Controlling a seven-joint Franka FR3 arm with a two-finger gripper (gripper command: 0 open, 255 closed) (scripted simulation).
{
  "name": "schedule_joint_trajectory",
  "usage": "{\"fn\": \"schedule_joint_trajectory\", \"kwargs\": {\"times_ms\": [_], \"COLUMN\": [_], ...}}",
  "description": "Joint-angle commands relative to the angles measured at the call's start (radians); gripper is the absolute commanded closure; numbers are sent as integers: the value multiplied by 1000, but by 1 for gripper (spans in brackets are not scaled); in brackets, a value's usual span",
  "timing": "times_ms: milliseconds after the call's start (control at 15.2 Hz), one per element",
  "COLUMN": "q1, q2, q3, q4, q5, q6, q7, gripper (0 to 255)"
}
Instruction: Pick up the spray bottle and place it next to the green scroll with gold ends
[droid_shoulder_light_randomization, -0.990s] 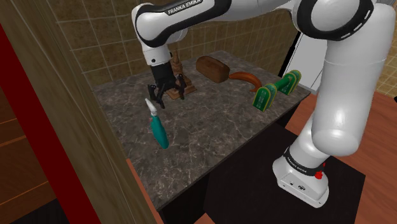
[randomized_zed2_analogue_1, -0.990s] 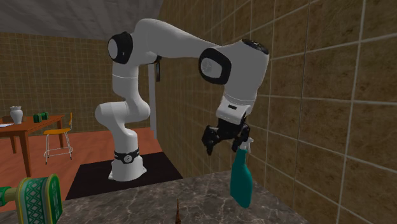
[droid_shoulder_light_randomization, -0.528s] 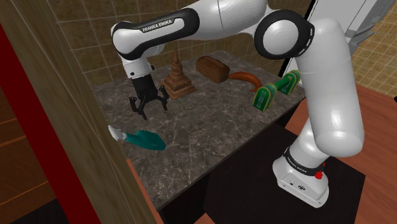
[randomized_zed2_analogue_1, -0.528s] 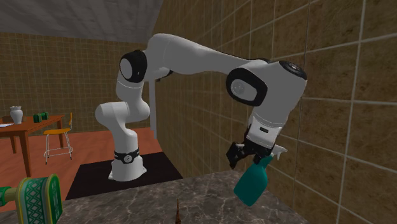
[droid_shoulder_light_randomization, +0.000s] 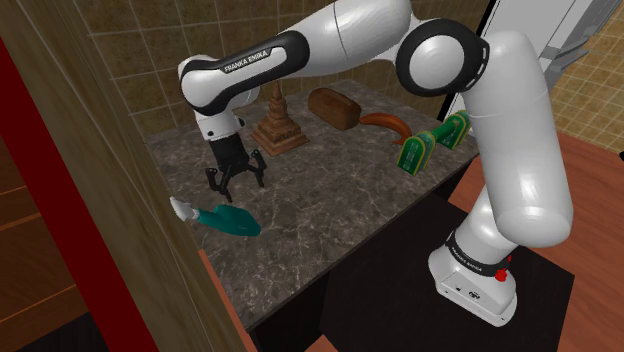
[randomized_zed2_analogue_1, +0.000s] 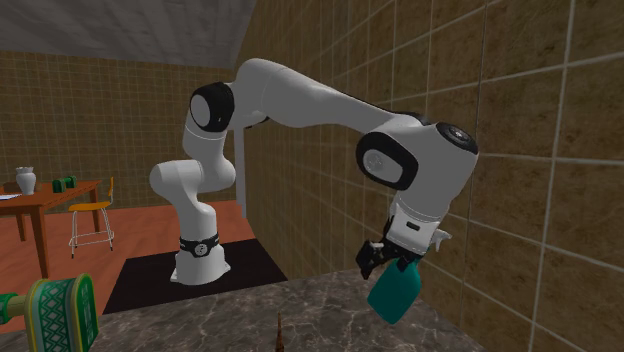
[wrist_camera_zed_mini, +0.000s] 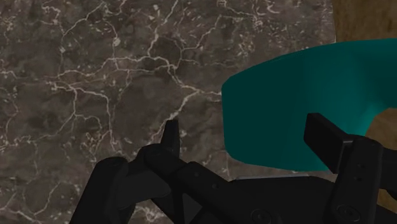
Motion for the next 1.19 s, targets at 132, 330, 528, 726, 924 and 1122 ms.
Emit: {"fn": "schedule_joint_trajectory", "kwargs": {"times_ms": [132,330,528,726,924,1122], "q1": [0,0,0,0,0,0], "q2": [-4,-4,-4,-4,-4,-4], "q3": [0,0,0,0,0,0], "q4": [-16,-16,-15,-15,-15,-15], "q5": [1,1,1,1,1,1], "q6": [12,12,12,12,12,12], "q7": [-1,-1,-1,-1,-1,-1], "gripper": [0,0,255,255,255,0]}}
